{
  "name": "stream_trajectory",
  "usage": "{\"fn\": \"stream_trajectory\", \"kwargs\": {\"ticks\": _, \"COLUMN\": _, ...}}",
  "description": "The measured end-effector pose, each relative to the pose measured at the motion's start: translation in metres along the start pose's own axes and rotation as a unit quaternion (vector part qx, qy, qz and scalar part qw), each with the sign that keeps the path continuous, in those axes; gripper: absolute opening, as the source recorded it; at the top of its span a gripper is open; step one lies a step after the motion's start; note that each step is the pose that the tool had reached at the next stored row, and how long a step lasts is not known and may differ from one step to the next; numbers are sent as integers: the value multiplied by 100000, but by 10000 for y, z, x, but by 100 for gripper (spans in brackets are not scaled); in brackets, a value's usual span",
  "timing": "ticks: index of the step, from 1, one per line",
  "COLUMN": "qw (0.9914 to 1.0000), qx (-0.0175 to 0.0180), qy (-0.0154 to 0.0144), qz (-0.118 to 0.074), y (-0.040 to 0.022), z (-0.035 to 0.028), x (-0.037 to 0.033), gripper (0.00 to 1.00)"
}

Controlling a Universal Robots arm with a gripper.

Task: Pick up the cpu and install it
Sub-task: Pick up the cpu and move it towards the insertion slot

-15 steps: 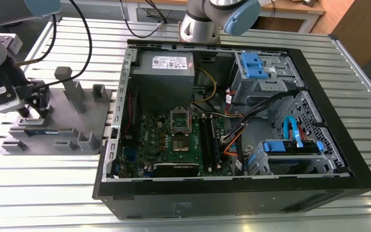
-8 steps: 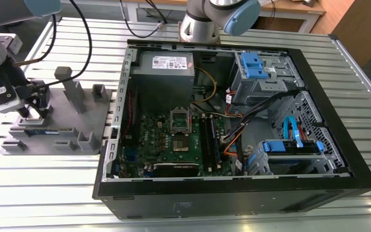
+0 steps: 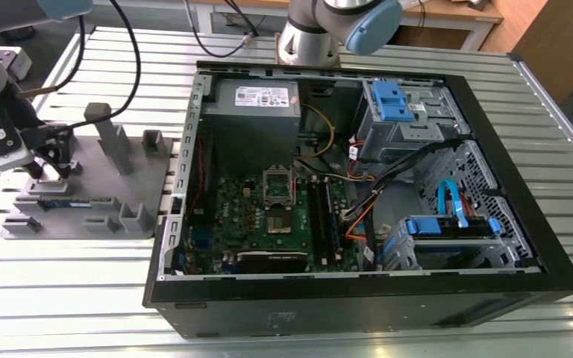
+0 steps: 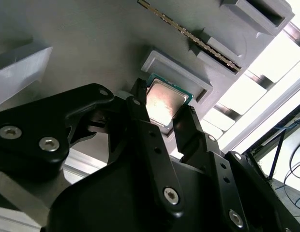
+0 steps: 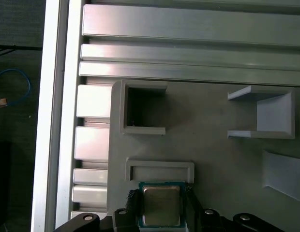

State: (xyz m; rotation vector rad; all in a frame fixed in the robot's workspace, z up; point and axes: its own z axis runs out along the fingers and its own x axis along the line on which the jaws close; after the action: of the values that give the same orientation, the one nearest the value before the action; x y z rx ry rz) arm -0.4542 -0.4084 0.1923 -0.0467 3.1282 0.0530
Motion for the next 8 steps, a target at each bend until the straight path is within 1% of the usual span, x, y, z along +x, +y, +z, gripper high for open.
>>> {"fn": "stream_trajectory", "kwargs": {"ticks": 5, "qw": 100000, "qx": 6, "qy": 11, "qz": -1, "y": 1, "z": -47, "x": 0, "gripper": 47}}
{"fn": "stream_trajectory", "kwargs": {"ticks": 8, "qw": 100000, "qx": 3, "qy": 8, "qz": -1, "y": 2, "z": -55, "x": 0, "gripper": 47}}
